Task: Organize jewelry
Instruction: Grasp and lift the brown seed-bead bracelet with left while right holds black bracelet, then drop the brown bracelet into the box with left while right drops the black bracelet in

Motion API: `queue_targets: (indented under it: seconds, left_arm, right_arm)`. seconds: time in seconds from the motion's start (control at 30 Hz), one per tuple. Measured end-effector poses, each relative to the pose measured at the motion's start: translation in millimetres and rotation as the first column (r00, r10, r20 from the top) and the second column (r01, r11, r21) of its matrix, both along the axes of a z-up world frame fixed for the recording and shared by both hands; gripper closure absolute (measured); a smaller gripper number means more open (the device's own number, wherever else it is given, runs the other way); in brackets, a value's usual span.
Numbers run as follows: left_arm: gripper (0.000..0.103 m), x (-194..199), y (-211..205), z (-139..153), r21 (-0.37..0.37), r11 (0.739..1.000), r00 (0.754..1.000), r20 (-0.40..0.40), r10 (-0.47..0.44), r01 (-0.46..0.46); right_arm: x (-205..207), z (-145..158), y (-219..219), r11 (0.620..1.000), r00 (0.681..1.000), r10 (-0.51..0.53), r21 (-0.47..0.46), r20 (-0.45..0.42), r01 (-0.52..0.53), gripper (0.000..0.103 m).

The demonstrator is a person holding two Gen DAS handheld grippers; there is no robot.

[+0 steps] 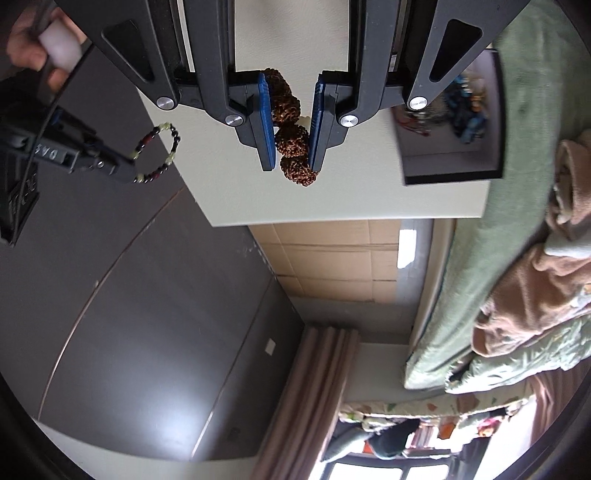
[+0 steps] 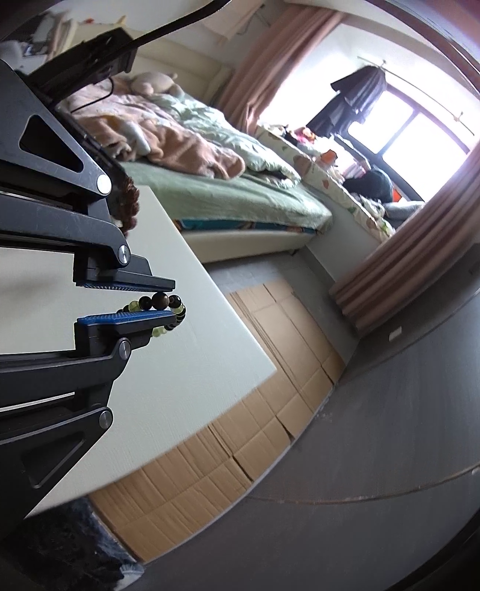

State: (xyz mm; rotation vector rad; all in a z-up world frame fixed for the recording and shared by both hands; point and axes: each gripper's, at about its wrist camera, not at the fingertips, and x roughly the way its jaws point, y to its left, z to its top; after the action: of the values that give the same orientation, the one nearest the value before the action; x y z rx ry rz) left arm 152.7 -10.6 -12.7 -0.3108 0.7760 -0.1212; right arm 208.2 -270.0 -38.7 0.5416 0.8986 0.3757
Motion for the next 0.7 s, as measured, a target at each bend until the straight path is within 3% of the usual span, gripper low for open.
queue_targets:
  seconds: [0.37, 0.7]
  left_arm:
    - [0.084, -24.3, 56.4, 21.8, -0.034, 0.996, 0.995, 0.055, 0.082, -0.08]
    - [0.084, -18.5, 95.6, 9.9, -0.06, 0.992, 0.993, 0.02, 0.116, -0.115]
  right_arm:
    - [-8.7, 1.6, 52.8, 0.994, 0.993, 0.107, -0.031, 0.053, -0.105, 0.092]
    - [-11.3, -1.6, 84.2, 0.983, 0.981, 0.177, -0.071, 0.083, -0.171, 0.092]
